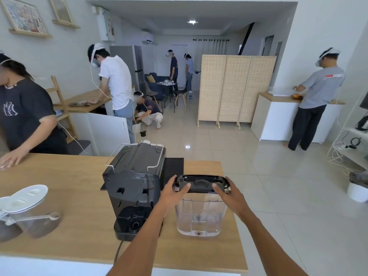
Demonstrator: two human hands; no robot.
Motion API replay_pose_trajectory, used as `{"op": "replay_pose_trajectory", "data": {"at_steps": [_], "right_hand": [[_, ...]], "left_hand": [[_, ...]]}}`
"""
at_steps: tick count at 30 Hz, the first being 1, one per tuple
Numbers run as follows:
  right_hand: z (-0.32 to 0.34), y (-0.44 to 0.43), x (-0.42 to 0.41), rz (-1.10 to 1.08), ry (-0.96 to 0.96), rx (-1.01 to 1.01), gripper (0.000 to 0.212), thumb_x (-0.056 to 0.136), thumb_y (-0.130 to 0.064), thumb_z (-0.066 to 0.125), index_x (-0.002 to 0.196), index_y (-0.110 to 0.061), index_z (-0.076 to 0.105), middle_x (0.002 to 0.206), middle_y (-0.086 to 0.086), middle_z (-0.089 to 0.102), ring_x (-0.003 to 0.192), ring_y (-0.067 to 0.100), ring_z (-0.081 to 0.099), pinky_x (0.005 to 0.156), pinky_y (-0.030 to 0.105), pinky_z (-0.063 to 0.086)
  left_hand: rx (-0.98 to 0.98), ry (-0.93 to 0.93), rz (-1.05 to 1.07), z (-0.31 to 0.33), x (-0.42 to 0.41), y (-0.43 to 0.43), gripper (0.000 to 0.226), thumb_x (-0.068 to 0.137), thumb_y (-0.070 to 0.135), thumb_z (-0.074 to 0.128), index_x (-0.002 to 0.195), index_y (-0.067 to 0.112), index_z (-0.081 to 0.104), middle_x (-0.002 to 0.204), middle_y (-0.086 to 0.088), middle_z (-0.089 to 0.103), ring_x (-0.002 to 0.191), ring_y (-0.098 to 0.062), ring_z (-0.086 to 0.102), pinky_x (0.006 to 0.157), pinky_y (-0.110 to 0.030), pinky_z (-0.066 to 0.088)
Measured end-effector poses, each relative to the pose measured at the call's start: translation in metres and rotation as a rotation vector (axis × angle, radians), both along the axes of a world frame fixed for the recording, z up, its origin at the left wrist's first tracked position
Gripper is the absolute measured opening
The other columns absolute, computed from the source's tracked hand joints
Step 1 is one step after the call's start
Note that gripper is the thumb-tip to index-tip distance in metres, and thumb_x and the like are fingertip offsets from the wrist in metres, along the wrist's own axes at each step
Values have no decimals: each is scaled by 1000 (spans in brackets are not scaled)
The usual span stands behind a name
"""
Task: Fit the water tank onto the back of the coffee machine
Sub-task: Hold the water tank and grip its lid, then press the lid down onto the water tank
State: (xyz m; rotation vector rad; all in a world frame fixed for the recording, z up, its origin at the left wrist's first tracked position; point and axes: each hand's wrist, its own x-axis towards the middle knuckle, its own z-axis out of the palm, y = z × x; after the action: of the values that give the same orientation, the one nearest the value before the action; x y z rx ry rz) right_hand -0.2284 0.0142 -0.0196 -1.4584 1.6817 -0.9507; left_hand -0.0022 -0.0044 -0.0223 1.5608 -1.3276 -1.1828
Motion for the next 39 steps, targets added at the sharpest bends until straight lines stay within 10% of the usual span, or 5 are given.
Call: {"op": "replay_pose_trajectory", "data": {"at_steps": [13, 16, 28, 34, 39], "right_hand": [[7, 4, 0, 1, -31, -99, 51, 88, -40, 70, 118, -62, 35, 106, -34, 52, 103, 9, 54, 91, 24, 39], [6, 3, -1, 20, -12, -87, 67, 86, -47, 68, 145, -47, 34, 129, -17, 56, 123, 19, 55, 98, 27, 40], [9, -31, 11, -133, -141, 139, 125, 52, -102, 31, 151, -27, 34, 128, 9, 61, 116, 34, 61, 101, 46, 47], [18, -26, 25, -246, -145, 123, 102, 75, -85, 37, 158, -30, 14, 144, 12, 53, 125, 36, 54, 106, 47, 40], [8, -34, 21, -240, -177, 111, 110, 63, -91, 38, 156, -43, 4, 132, 13, 62, 92, 24, 53, 100, 47, 45]], "left_hand": [[-56, 235, 165, 0, -1, -2, 66, 82, 8, 80, 142, 20, 56, 112, -6, 73, 102, -22, 70, 96, -30, 52], [-48, 281, 191, 5, -1, -2, 63, 78, 1, 82, 135, 20, 62, 108, -6, 73, 92, -15, 70, 84, -22, 53], [-137, 299, 281, -3, -4, -7, 50, 70, -1, 86, 96, 39, 71, 109, -8, 76, 114, -25, 66, 104, -49, 50], [-148, 311, 261, -6, -1, -6, 43, 71, 1, 86, 88, 39, 75, 108, -3, 77, 113, -25, 67, 103, -50, 50], [-63, 341, 218, 5, 0, 3, 26, 76, 34, 85, 99, 35, 74, 109, 3, 74, 108, -15, 66, 88, -34, 53]]}}
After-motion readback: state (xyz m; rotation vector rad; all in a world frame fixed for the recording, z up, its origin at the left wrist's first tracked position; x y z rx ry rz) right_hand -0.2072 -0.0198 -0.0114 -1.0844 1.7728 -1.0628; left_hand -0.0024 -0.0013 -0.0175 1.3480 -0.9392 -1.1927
